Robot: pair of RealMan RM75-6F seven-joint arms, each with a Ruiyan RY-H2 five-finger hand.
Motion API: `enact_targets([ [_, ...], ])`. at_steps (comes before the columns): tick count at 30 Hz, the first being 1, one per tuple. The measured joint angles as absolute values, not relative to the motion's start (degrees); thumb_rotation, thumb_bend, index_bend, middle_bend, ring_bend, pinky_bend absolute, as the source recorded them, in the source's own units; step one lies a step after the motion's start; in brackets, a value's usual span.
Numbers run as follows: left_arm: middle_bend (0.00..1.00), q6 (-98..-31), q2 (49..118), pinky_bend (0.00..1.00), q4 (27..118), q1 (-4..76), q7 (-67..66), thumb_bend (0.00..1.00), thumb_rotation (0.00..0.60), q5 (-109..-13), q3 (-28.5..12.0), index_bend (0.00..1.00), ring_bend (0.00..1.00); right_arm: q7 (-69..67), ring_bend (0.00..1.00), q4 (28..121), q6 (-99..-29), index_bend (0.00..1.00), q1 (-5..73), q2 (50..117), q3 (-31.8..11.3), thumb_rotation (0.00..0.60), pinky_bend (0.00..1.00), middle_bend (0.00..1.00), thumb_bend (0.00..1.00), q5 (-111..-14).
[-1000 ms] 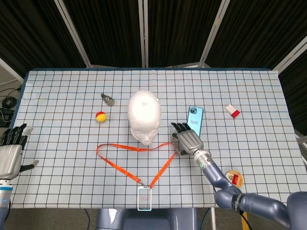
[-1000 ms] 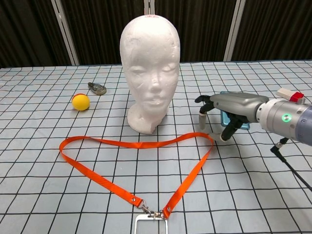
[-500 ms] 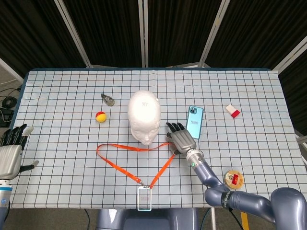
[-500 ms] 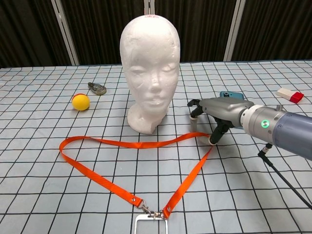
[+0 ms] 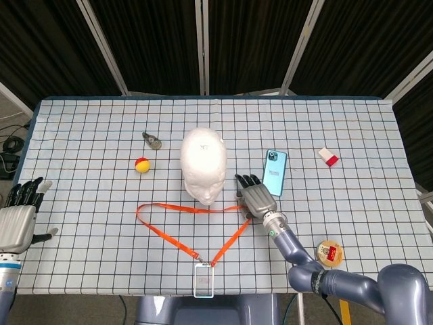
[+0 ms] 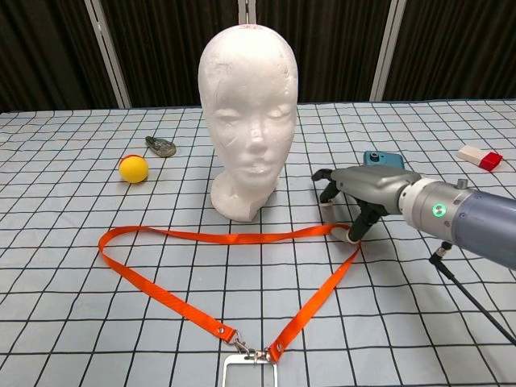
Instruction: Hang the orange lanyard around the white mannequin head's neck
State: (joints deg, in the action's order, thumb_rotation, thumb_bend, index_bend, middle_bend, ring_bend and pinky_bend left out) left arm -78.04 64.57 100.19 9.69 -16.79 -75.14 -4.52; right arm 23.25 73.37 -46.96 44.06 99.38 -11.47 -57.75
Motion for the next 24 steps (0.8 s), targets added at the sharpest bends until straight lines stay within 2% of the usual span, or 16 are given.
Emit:
enact_targets([
  [4, 0.0, -77.0, 65.8, 0.0, 98.9, 10.3, -17.2, 0.0, 0.6, -75.4, -4.2, 0.0, 0.0, 21.2, 0.0, 74.2, -47.0, 0.69, 43.5, 98.0, -10.9, 0.6, 0.0, 0.05, 0.47, -59.3],
  [7, 0.0, -75.7, 66.8, 0.0, 98.3, 11.4, -17.1, 0.05, 0.6, -75.5, -4.3, 0.01, 0.0, 19.2, 0.0, 75.6, -47.1, 0.7, 42.9, 96.6, -10.4, 0.6, 0.0, 0.07, 0.48, -60.6],
  [13, 0.0, -69.9, 68.6, 0.0, 98.1, 15.3, -16.3, 0.2, 0.6, -74.9, -5.3, 0.2, 0.0, 15.5, 0.0, 78.5, -47.3, 0.72, 41.5, 93.5, -9.8, 0.6, 0.0, 0.07, 0.48, -61.7],
  [18, 0.0, -65.1, 73.4, 0.0, 95.9, 21.0, -18.0, 0.35, 0.6, -73.6, -7.8, 0.3, 0.0, 14.3, 0.0, 80.0, -46.9, 0.72, 41.0, 91.9, -9.5, 0.6, 0.0, 0.07, 0.48, -61.6],
  [24, 0.0, -57.7, 79.7, 0.0, 91.2, 27.7, -20.9, 0.37, 0.6, -69.7, -9.9, 0.35, 0.0, 13.3, 0.0, 81.0, -46.1, 0.72, 41.6, 91.3, -9.4, 0.6, 0.0, 0.07, 0.48, -62.0],
])
